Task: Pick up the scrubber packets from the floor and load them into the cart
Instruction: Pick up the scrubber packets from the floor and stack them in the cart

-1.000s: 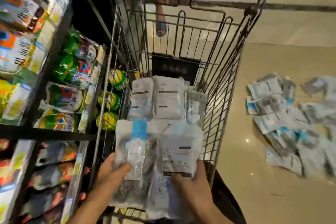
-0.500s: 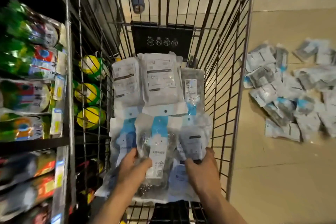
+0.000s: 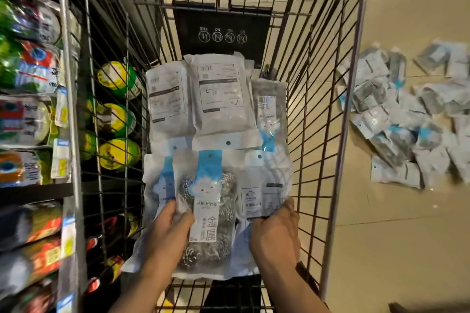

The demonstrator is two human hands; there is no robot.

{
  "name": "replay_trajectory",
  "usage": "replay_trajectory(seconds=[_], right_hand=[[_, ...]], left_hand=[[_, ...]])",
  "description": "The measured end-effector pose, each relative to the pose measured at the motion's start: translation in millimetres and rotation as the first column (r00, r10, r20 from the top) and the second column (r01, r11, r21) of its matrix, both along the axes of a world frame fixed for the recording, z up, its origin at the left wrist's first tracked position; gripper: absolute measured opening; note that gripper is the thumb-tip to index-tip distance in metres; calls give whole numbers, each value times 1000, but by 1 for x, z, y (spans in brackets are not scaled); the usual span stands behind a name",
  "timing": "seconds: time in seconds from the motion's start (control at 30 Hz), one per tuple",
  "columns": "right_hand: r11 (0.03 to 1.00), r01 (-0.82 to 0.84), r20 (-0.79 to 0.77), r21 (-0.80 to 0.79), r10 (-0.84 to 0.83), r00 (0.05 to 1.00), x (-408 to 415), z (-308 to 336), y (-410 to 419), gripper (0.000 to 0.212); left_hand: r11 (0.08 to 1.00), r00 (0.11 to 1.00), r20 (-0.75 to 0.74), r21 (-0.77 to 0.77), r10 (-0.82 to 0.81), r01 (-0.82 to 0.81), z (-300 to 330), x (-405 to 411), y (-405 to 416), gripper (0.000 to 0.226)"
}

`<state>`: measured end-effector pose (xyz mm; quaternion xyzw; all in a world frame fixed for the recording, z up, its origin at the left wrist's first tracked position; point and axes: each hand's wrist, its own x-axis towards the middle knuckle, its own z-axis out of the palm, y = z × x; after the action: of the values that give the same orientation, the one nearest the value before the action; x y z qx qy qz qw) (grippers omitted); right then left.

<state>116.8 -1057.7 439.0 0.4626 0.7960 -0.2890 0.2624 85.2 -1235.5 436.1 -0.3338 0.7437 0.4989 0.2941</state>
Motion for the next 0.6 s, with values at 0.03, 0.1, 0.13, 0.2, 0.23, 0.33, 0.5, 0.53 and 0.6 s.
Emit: replay_trajectory(seconds=[0.03,0.1,0.13,0.2,0.23,0.33,0.5,0.53,0.6], right_hand=[[1000,11,-4,2,-11,1000,1,-1,0,85],[999,-4,-28,48,6,1000,4,0,-5,86],[995,-33,-65,96,40,997,8,2,-10,85],[973,-109,-138,202,138,981,19,6,-22,81],[958,-150,-147,246,190,971,24,8,-26,79],[928,-258,-113,267,296,948,30,14,-30,73],[959,-282,-249,3,274,929,29,53,-13,61],[953,-301,-266,-38,281,922,28,63,-8,57],[934,-328,-274,-144,280,920,28,80,1,47]], left_hand=[[1000,1000,-2,25,-3,3,-1,1,-1,18],[997,1000,-3,75,-4,4,-2,0,-2,25],[996,1000,-5,85,-10,10,-1,-2,-1,27],[996,999,-19,70,-46,47,-2,-4,-1,30],[995,996,-27,54,-84,86,-3,-4,-1,32],[956,960,-19,-94,-281,278,3,-2,1,25],[944,952,-66,-161,-300,287,47,7,3,70],[946,950,-78,-149,-302,288,54,11,0,67],[953,952,-88,-106,-292,283,72,18,-6,53]])
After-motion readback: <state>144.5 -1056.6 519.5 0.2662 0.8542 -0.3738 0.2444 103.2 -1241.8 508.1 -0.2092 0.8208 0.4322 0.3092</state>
